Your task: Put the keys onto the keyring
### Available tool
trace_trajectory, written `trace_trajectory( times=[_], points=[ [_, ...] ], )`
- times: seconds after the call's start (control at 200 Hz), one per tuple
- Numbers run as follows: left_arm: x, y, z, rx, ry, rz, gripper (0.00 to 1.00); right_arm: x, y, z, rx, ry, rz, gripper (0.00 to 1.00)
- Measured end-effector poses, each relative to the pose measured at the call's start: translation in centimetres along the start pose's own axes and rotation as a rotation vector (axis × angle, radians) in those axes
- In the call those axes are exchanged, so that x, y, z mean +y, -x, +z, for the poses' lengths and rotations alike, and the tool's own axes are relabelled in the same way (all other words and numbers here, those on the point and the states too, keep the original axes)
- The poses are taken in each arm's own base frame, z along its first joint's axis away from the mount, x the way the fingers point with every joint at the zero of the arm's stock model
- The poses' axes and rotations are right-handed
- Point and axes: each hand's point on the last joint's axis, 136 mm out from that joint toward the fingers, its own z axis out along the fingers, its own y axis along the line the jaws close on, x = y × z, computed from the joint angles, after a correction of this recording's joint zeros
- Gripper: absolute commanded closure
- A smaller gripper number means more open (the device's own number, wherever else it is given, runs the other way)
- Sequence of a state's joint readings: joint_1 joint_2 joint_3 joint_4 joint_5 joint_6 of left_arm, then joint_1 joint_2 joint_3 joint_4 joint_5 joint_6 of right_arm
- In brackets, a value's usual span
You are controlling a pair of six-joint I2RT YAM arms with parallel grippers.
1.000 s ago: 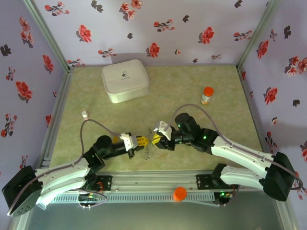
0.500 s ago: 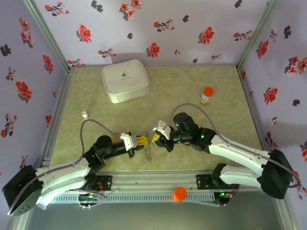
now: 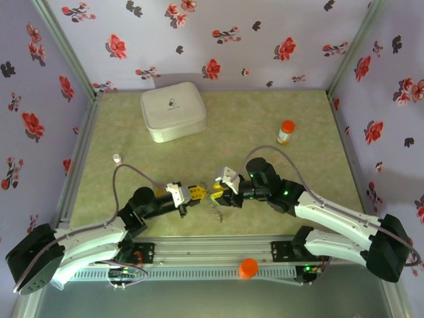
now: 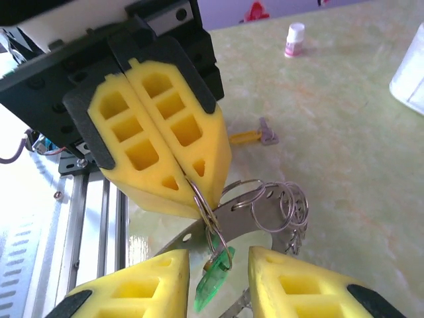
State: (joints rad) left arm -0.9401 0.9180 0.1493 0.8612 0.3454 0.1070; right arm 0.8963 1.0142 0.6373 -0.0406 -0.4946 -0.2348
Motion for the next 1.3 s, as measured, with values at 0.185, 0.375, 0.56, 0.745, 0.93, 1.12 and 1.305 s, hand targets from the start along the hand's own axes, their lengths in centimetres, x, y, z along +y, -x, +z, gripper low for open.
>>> trace_trajectory(
  times=[0.185, 0.375, 0.56, 0.745, 0.93, 1.12, 1.305],
  points=[
    [-0.23, 0.02, 0.00, -0.001, -0.014, -0.010, 1.00, 0.02, 0.83, -0.01, -0.033, 0.004, -0.026, 0.75],
    [-0.43, 0.02, 0.01, -0.002, -0.025, -0.023, 1.00, 0.27, 0.70, 0.30, -0.031, 0.028, -0.022, 0.81],
    [-0.58, -0.16, 0.09, 0.002, -0.035, -0.026, 1.00, 0.52, 0.60, 0.59, -0.030, 0.051, -0.019, 0.88],
    [-0.59, -0.08, 0.10, -0.001, -0.036, -0.024, 1.00, 0.66, 0.81, 0.63, -0.040, 0.061, -0.025, 1.00],
    [-0.45, -0.28, 0.05, 0.012, -0.026, -0.029, 0.69, 0.78, 0.42, 0.62, -0.013, 0.069, -0.031, 1.00],
    [-0.47, -0.16, 0.02, 0.069, -0.035, -0.020, 0.71, 0.47, 0.39, 0.36, 0.087, 0.048, -0.081, 1.00],
    [-0.48, -0.30, 0.09, 0.132, -0.048, 0.001, 0.77, 0.93, 0.75, 0.59, 0.203, 0.050, -0.163, 1.00]
  ],
)
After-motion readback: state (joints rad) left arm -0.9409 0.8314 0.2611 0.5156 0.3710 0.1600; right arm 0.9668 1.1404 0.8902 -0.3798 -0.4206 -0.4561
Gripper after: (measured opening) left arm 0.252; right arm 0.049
